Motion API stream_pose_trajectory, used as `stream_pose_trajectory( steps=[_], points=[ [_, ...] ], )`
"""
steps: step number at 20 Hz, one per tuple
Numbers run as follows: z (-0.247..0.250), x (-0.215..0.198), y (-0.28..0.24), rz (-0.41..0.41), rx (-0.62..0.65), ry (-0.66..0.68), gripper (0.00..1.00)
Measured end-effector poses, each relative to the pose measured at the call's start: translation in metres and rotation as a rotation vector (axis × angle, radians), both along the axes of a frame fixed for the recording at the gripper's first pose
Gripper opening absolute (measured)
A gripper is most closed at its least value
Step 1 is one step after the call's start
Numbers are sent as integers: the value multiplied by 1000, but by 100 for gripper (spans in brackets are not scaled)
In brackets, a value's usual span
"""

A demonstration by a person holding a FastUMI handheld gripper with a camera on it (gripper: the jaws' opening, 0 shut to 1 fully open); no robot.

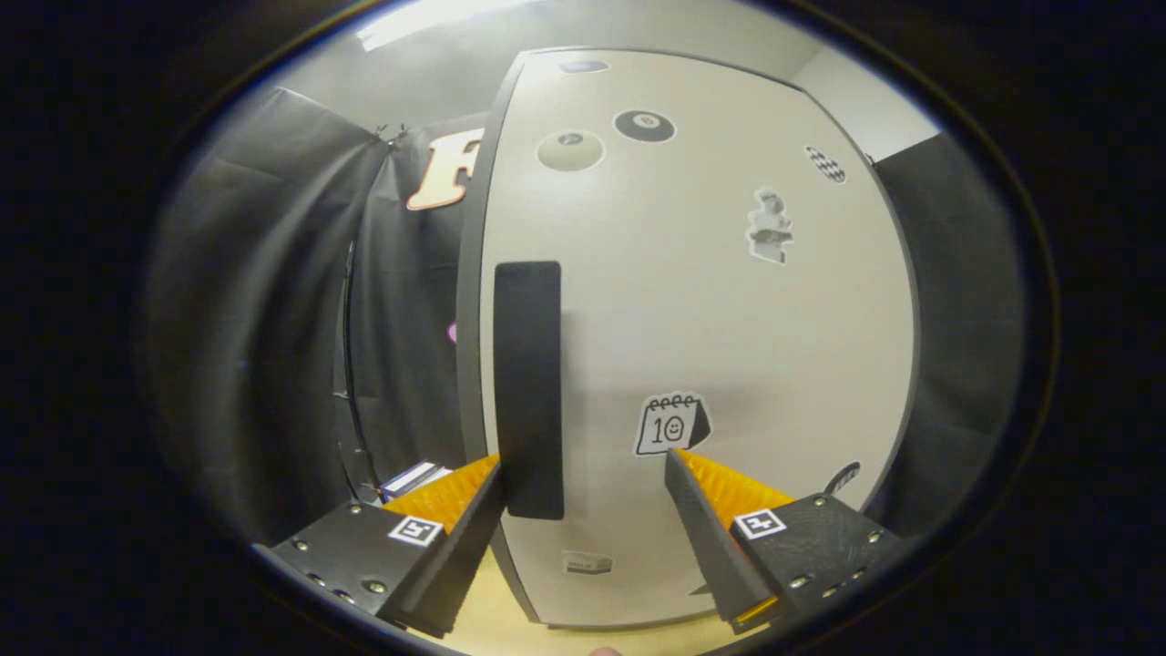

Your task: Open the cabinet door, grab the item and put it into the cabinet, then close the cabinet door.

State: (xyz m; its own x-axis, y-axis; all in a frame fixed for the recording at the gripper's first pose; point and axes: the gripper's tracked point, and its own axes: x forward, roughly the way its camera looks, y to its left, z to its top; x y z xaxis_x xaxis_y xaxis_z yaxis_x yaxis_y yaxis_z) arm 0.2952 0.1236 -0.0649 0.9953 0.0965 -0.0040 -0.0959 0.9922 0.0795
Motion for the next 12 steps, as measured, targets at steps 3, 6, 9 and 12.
stream_pose_trajectory(
  steps=[3, 6, 9, 12],
  points=[
    [6, -26, -11, -9, 3, 2, 100],
    [6, -59, -26, -28, -12, 17, 100],
    [11, -100, -43, -52, -36, 17, 100],
    [19, -147, -53, -56, -51, 15, 100]
  ],
)
